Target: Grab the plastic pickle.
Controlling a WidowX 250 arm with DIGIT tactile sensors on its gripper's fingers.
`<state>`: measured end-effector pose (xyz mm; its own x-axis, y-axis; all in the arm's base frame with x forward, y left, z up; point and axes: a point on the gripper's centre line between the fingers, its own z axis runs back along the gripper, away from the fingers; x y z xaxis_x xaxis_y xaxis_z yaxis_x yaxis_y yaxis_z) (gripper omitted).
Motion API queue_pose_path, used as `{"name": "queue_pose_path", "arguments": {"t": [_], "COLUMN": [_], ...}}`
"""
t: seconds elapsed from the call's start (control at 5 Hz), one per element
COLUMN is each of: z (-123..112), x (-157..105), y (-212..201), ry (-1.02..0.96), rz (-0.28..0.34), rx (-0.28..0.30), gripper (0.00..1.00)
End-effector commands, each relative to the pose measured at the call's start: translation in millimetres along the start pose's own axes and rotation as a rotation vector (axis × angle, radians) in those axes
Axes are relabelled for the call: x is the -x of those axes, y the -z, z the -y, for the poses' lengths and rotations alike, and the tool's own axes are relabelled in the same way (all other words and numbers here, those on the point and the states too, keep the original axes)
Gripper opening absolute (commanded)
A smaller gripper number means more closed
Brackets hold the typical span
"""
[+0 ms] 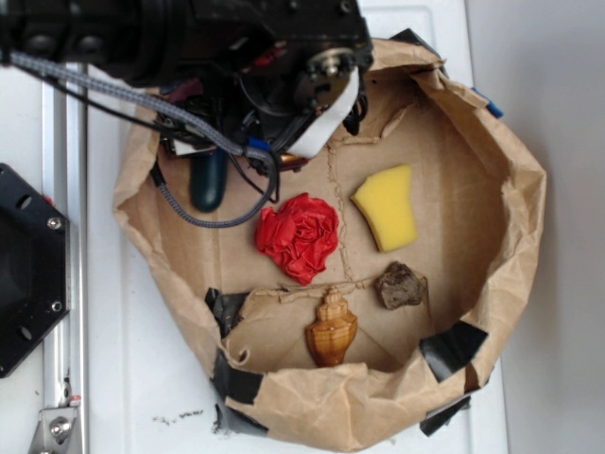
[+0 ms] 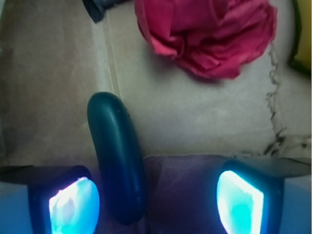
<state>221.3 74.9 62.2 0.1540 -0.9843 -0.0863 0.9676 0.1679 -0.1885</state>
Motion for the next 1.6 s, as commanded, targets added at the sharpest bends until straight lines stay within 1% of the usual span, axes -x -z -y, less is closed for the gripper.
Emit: {"name": "queue_pose_path", "arguments": {"t": [0.0,0.2,0.4,0.6,0.8,1.0,1.2,1.4], "z": [2.1,2.0,6.6,11.7,13.1,3.7,1.2,4.1], "x": [-2.9,-3.3,-5.5,-10.9,-14.5,-14.2,-13.6,-12.8], "y": [-4.8,0.9,7.5,13.4,25.0,32.9,36.2,32.8], "ry": [0.027,0.037,0.075,0.119,0.143,0.233,0.242,0.239], "rz": [-0.011,-0.029,-0.023,-0.042,-0.086,0.018,0.006,-0.029], "rx": [-0.03,-0.016,0.062,0.124,0.112,0.026,0.027,0.025], "gripper": [1.0,1.0,1.0,1.0,1.0,1.0,1.0,1.0]}}
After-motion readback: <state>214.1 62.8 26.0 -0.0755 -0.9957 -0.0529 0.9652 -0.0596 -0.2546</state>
